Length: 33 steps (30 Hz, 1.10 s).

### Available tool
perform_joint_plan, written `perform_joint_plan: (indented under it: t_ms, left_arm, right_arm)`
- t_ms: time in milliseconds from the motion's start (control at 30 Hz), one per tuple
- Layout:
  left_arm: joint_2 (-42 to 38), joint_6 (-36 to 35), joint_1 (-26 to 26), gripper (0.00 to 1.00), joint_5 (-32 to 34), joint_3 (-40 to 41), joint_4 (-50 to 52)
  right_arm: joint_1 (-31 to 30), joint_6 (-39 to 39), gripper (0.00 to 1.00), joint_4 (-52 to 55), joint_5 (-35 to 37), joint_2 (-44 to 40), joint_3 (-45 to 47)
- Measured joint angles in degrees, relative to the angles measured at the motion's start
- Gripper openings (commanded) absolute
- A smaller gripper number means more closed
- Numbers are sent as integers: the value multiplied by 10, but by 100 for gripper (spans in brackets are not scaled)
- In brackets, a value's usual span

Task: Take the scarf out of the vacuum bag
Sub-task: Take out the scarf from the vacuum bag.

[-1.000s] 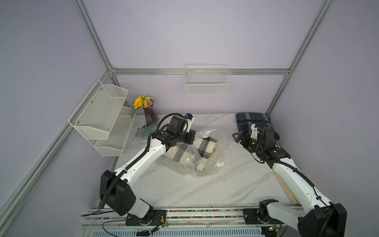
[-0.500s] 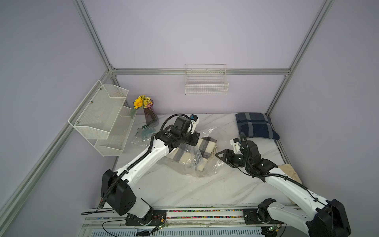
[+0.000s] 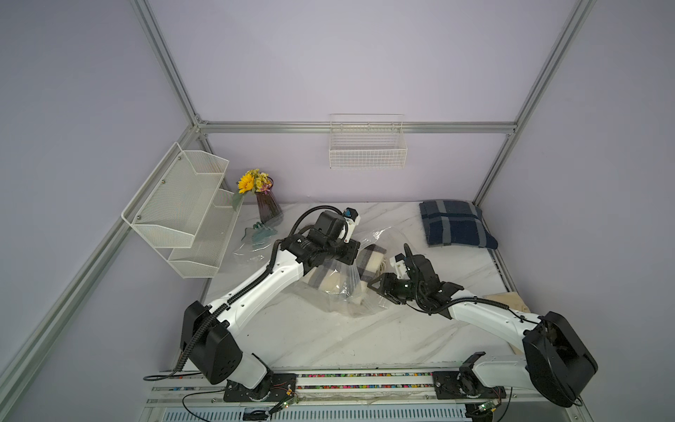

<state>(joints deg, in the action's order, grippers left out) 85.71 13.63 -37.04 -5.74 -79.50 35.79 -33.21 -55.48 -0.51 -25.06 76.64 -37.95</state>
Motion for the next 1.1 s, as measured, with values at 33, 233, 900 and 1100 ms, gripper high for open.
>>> perform_joint_plan:
  t_ms: [33,233,900,1100]
  left_arm:
    - [-2,-3,-1,0,0,8,-2]
    - [-24,-10,-3,0,0,56,-6]
    - [-60,-7,-13,0,0,104,-31]
    - [-60,-7,-13,0,0,104,-31]
  right_arm:
    - [0,-4,57,-5,0,7,0]
    - [-10,-27,63,-31,-1,37,0]
    - [-35,-65,64,-136,16,112,9]
    - [-37,-73,58,-144,17,114,7]
